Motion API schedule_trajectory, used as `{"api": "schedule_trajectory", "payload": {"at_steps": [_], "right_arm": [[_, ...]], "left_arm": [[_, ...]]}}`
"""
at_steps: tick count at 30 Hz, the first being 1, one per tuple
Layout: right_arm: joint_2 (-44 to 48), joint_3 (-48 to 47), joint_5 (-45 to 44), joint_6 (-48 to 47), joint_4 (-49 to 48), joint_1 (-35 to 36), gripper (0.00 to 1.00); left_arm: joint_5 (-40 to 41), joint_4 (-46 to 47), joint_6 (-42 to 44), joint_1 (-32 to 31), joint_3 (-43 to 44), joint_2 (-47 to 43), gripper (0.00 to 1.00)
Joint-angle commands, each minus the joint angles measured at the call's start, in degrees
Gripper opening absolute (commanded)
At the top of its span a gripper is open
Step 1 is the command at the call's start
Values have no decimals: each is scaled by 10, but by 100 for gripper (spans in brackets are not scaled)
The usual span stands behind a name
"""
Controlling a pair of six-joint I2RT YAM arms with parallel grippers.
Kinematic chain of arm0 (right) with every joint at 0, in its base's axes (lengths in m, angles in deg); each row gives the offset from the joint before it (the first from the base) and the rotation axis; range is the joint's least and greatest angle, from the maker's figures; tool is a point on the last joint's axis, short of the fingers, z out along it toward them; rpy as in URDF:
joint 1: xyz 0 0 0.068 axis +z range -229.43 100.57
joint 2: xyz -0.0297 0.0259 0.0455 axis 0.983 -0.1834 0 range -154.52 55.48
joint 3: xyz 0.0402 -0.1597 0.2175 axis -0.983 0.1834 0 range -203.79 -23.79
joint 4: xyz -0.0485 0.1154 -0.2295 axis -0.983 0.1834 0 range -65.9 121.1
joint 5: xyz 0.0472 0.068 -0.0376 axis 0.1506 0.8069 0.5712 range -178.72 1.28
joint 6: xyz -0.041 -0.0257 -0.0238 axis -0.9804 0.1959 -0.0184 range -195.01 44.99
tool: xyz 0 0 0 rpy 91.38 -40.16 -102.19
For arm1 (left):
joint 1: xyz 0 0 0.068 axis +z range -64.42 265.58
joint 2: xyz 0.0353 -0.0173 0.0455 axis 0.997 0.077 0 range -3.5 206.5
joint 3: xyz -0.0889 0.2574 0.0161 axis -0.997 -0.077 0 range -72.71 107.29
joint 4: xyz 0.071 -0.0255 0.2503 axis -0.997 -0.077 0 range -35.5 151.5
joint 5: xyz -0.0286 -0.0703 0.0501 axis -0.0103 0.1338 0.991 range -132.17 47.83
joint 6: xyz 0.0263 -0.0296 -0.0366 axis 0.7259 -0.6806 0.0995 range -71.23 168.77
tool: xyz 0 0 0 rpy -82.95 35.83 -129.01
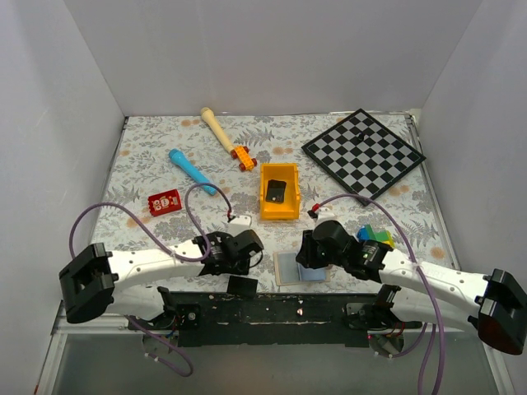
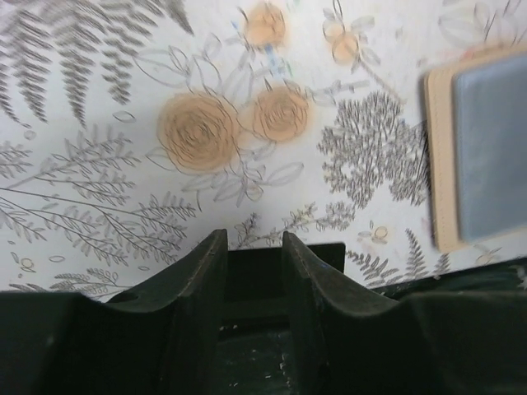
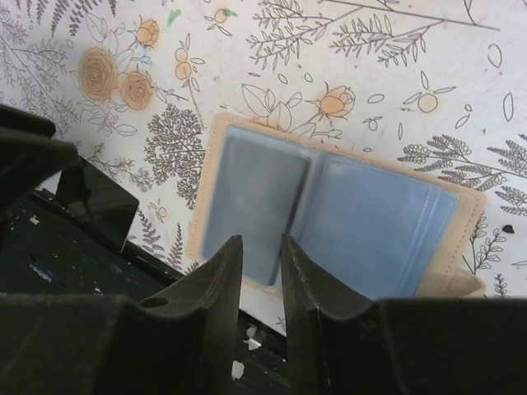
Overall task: Put the credit cards into the card holder
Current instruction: Move the credit card to the center of the board, then pick up the credit card from the center of the board.
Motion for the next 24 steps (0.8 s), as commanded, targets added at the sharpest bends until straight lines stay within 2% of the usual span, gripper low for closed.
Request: {"api": "schedule_trajectory", "payload": {"at_steps": [1,5,9,10,11,12,13,16,20,24], "right_arm": [[-17,-54,-4,-44,9,7,35],[-34,-74,26,-95,-19,30,40],[-93,-125,47,-173,-15,84,51],[-111,-142,45,-185,-8,104,56],[-132,-160,39,-198,-2,121,71],[-153,-175,30,-210,2,143,83],[-170,-191,19,-221,5,163,88],[-241,-242,3,-248,12,225,91],[-328,-296,-17,-278,20,272,92],[-393,-335,-46,-324,31,308,90]], "left_arm": [[-12,22,18,78,-9,-70,34],[-32,33,34,136,-32,-131,36],[-104,62,46,215,-57,-175,41],[-122,72,46,238,-64,-183,42],[-141,83,46,258,-72,-191,43],[-157,92,46,274,-79,-197,45],[-176,102,44,293,-86,-203,48],[-216,123,45,340,-103,-214,54],[-284,137,56,413,-113,-227,61],[-317,135,82,468,-110,-235,62]]}}
